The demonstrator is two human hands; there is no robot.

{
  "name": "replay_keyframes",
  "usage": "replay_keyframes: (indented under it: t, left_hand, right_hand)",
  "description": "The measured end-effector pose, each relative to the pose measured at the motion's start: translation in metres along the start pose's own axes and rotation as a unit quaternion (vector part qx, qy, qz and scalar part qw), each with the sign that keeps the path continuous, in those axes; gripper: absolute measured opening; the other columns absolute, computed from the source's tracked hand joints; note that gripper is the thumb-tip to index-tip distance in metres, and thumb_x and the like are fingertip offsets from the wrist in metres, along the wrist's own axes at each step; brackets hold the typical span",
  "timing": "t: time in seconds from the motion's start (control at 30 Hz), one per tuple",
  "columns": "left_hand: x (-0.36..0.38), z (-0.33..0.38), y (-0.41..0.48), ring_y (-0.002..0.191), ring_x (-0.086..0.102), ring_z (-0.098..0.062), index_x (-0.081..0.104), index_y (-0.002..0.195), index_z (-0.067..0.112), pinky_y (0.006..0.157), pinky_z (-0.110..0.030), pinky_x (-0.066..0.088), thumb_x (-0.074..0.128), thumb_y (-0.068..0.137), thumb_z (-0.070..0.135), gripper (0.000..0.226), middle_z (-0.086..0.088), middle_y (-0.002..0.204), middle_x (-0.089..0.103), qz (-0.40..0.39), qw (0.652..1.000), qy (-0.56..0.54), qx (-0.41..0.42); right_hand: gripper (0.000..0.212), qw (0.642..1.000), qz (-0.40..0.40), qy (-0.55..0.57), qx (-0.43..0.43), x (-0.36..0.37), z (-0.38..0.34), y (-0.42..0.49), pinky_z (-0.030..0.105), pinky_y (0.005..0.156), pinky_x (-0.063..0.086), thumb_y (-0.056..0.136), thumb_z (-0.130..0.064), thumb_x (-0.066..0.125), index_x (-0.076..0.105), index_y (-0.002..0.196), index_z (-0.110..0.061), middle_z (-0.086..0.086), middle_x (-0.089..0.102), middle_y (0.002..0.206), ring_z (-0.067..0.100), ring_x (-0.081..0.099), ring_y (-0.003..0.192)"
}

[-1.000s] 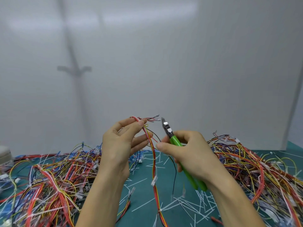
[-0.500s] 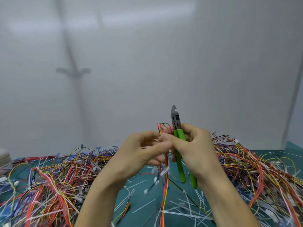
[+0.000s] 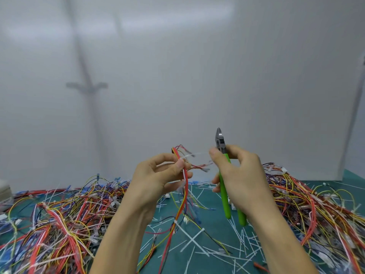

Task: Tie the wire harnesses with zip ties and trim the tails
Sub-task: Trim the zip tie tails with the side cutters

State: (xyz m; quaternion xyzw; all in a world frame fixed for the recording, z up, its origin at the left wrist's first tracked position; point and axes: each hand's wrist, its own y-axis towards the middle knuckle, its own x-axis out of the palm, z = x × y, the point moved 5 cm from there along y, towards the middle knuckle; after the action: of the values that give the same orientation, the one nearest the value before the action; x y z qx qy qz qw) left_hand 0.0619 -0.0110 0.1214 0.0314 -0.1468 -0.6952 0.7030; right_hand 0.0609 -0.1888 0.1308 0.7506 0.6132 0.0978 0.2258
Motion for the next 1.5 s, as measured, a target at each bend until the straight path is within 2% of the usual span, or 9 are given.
replay_keyframes:
  t: [0.1, 0.23, 0.3, 0.5, 0.97, 1.07, 1.2, 1.37, 1.5]
  left_hand:
    - [-0.005, 0.000, 0.002, 0.073, 0.074, -0.019, 0.069, 0.092, 0.004, 0.057, -0.022, 0.057, 0.071, 0.073, 0.020, 0.025, -0.011, 0.087, 0.077, 0.033, 0.999, -0.026, -0.003]
    - [-0.006, 0.000, 0.002, 0.070, 0.074, -0.018, 0.069, 0.088, 0.007, 0.053, -0.021, 0.055, 0.070, 0.082, 0.015, 0.010, -0.009, 0.084, 0.076, 0.051, 0.998, -0.033, -0.006]
    - [-0.006, 0.000, 0.002, 0.069, 0.074, -0.017, 0.070, 0.085, 0.009, 0.053, -0.020, 0.054, 0.072, 0.078, 0.016, 0.009, -0.009, 0.084, 0.076, 0.050, 0.998, -0.029, -0.003]
    - [-0.006, 0.004, 0.000, 0.064, 0.071, -0.017, 0.072, 0.078, 0.009, 0.055, -0.020, 0.054, 0.072, 0.082, 0.010, 0.003, -0.009, 0.075, 0.073, 0.045, 0.999, 0.002, 0.026]
    - [-0.003, 0.008, -0.001, 0.074, 0.074, -0.025, 0.071, 0.087, 0.004, 0.062, -0.025, 0.058, 0.071, 0.083, 0.013, 0.010, -0.015, 0.085, 0.075, 0.030, 0.998, 0.038, 0.042]
    - [-0.006, 0.008, -0.001, 0.074, 0.074, -0.024, 0.070, 0.091, 0.001, 0.059, -0.023, 0.057, 0.070, 0.086, 0.011, 0.011, -0.013, 0.084, 0.075, 0.045, 0.998, 0.034, 0.041]
    - [-0.012, 0.009, 0.001, 0.069, 0.073, -0.014, 0.074, 0.098, 0.009, 0.061, -0.021, 0.058, 0.067, 0.089, 0.010, 0.012, -0.002, 0.080, 0.075, 0.065, 0.996, 0.042, 0.047]
    - [-0.013, 0.012, 0.000, 0.067, 0.065, -0.007, 0.073, 0.098, 0.015, 0.068, -0.024, 0.060, 0.061, 0.093, 0.007, 0.015, 0.002, 0.081, 0.069, 0.062, 0.994, 0.056, 0.075]
    - [-0.010, 0.017, -0.002, 0.072, 0.064, -0.010, 0.066, 0.103, 0.008, 0.070, -0.027, 0.060, 0.055, 0.097, 0.005, 0.013, -0.002, 0.086, 0.063, 0.037, 0.991, 0.075, 0.104]
  right_hand:
    - [0.026, 0.999, -0.014, -0.041, -0.023, -0.006, -0.011, -0.002, 0.043, 0.063, 0.059, 0.085, -0.058, 0.055, 0.061, 0.088, -0.033, -0.004, 0.069, 0.076, 0.012, 0.067, 0.052]
    - [0.045, 0.983, -0.160, -0.082, 0.025, 0.005, -0.009, -0.009, 0.043, 0.056, 0.059, 0.086, -0.058, 0.055, 0.070, 0.076, -0.017, -0.002, 0.067, 0.063, 0.014, 0.065, 0.051]
    - [0.050, 0.970, -0.204, -0.132, 0.030, 0.012, -0.005, -0.013, 0.046, 0.060, 0.060, 0.086, -0.061, 0.054, 0.070, 0.074, -0.015, 0.000, 0.069, 0.065, 0.019, 0.066, 0.054]
    - [0.060, 0.965, -0.195, -0.176, -0.023, 0.024, -0.007, -0.013, 0.053, 0.069, 0.056, 0.090, -0.061, 0.047, 0.068, 0.081, -0.005, 0.015, 0.067, 0.075, 0.035, 0.062, 0.073]
    - [0.052, 0.971, -0.163, -0.169, -0.049, 0.022, -0.008, -0.012, 0.048, 0.057, 0.055, 0.093, -0.055, 0.051, 0.066, 0.068, -0.012, 0.013, 0.062, 0.065, 0.032, 0.058, 0.061]
    - [0.050, 0.977, -0.160, -0.136, -0.032, 0.022, -0.005, -0.010, 0.042, 0.051, 0.057, 0.093, -0.053, 0.053, 0.068, 0.066, -0.014, 0.005, 0.063, 0.058, 0.018, 0.056, 0.045]
    - [0.047, 0.983, -0.174, -0.059, 0.024, 0.028, 0.009, -0.006, 0.035, 0.049, 0.058, 0.090, -0.055, 0.055, 0.068, 0.070, -0.014, 0.001, 0.068, 0.064, 0.013, 0.061, 0.048]
    - [0.035, 0.946, -0.268, -0.148, 0.106, 0.042, 0.042, -0.010, 0.042, 0.067, 0.061, 0.081, -0.047, 0.070, 0.062, 0.087, -0.013, 0.002, 0.075, 0.087, 0.014, 0.059, 0.059]
    - [0.031, 0.899, -0.346, -0.251, 0.092, 0.058, 0.050, -0.021, 0.036, 0.074, 0.056, 0.073, -0.040, 0.081, 0.058, 0.078, -0.020, -0.004, 0.067, 0.079, 0.012, 0.056, 0.065]
